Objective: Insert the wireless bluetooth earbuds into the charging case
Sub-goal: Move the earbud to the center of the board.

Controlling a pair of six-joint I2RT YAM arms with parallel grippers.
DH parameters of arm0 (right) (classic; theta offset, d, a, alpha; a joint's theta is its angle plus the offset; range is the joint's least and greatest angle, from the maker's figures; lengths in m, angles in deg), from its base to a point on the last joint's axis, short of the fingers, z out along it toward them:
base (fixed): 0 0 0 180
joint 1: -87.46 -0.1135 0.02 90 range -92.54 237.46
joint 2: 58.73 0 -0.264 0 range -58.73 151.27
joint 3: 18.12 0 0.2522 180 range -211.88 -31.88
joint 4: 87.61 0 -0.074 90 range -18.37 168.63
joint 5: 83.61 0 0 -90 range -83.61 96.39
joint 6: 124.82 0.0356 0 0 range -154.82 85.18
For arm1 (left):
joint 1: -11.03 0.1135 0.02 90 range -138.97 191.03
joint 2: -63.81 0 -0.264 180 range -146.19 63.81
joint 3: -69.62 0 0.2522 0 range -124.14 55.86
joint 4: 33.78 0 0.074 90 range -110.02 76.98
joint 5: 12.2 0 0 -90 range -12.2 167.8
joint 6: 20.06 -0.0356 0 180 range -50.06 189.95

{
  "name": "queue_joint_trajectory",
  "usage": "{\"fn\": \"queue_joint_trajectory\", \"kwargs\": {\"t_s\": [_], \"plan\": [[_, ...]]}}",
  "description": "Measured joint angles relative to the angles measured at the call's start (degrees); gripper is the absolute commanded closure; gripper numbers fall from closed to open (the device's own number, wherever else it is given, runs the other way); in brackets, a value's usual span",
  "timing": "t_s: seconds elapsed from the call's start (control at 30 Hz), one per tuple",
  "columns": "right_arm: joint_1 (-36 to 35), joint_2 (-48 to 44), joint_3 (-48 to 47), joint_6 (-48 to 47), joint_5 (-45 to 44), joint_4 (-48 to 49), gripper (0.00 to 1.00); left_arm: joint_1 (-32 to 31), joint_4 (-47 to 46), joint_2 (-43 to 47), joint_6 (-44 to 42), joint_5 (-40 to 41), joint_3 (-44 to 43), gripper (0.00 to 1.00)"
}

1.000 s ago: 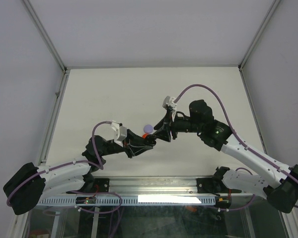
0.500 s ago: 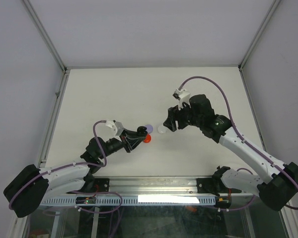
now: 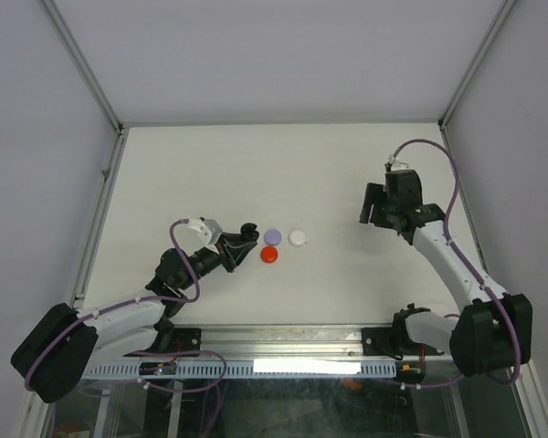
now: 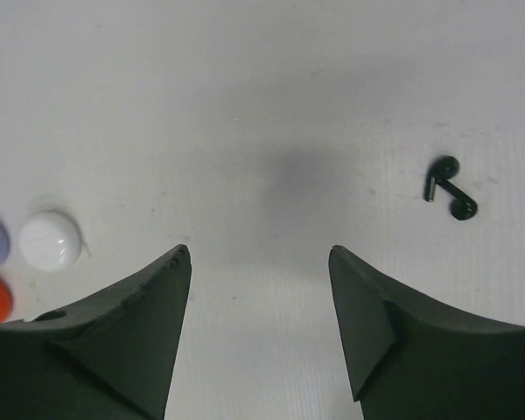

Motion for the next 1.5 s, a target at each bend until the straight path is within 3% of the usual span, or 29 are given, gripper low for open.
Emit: {"fn": "queue_joint_trajectory", "kwargs": {"t_s": [0.23, 0.53, 0.7, 1.5], "plan": [[11.1, 7.4, 0.7, 4.2, -4.4, 1.0, 0.40, 0.2, 0.9, -0.1, -2.5, 0.0, 0.1, 1.00], [17.9, 20.3, -1.0, 4.7, -8.0, 3.0, 0.52, 0.2, 1.3, 0.3, -3.0, 0.0, 0.1, 1.00], [19.5, 24.1, -3.2, 4.1, -7.8, 4.3, 0.60, 0.2, 1.8, 0.3, -3.4, -0.1, 0.1, 1.00], [21.0, 29.0, -6.0, 3.5, -2.8, 2.6, 0.64, 0.2, 2.5, -0.1, -3.7, -1.4, 0.1, 1.00]]}}
